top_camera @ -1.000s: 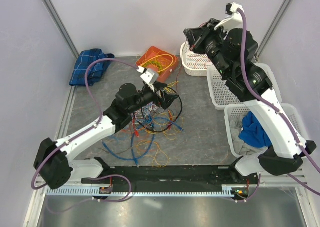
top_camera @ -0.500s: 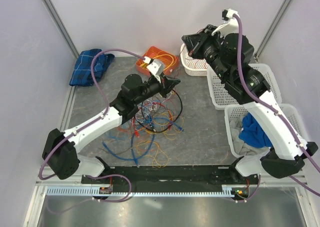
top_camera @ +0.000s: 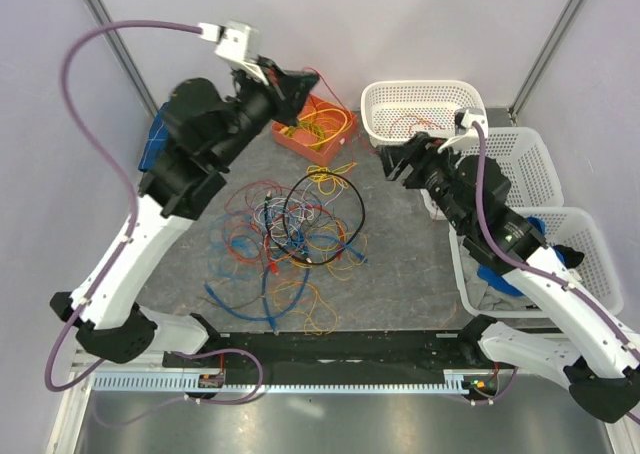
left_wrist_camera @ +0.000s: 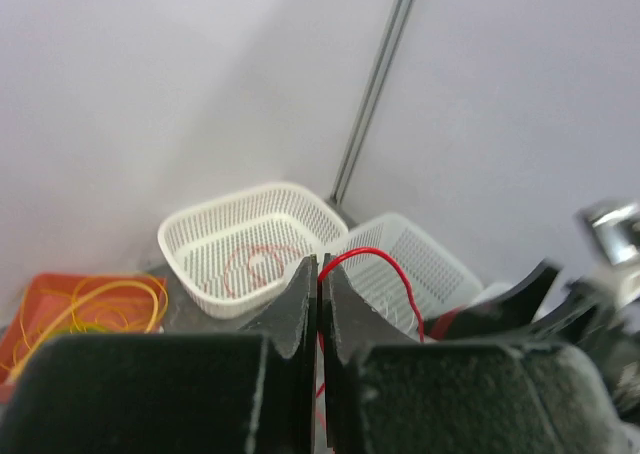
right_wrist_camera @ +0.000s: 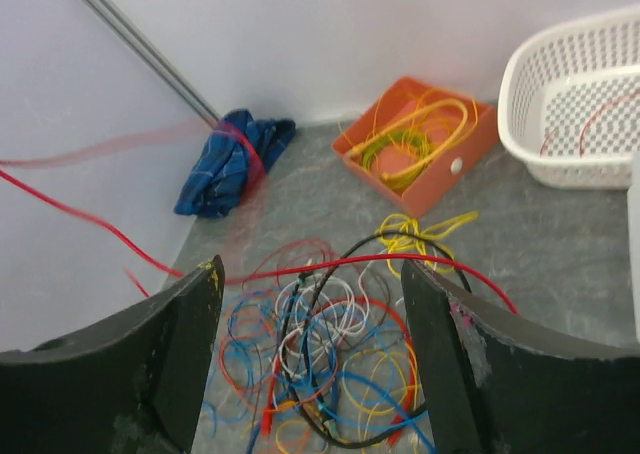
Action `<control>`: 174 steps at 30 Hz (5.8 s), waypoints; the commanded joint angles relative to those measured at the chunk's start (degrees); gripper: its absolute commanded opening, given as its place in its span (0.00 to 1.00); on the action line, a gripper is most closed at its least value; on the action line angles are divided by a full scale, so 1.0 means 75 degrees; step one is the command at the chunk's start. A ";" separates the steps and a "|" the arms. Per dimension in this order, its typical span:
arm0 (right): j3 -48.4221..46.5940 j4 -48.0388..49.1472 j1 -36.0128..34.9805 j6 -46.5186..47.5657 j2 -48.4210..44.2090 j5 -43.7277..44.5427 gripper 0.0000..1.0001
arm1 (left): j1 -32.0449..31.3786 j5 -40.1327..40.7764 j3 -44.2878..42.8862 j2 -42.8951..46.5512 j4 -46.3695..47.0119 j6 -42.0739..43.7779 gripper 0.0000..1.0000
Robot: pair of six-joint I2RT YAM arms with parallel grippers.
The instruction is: Untangle the cables
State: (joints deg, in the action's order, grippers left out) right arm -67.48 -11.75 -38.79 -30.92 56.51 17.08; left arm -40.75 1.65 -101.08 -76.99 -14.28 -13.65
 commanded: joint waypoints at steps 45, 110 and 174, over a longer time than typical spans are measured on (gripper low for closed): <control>0.0712 0.5164 -0.0653 0.1990 0.1406 -0.2779 0.87 | 0.0008 -0.1205 -0.0527 -0.0152 -0.2572 -0.0712 0.02; 0.0807 0.5527 -0.1157 0.2318 0.1382 -0.4387 0.90 | -0.0004 -0.1872 -0.0457 0.0305 -0.2456 -0.0312 0.02; -0.5742 0.4332 0.3272 -0.1889 0.7157 0.0100 0.00 | -0.0016 0.1010 0.7629 0.4348 -0.0439 -0.3406 0.73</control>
State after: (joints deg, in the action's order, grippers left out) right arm -103.59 12.49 -15.49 -40.88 104.75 17.41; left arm -40.95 8.43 -45.80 -44.95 -21.37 -35.40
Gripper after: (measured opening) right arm 0.010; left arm 0.733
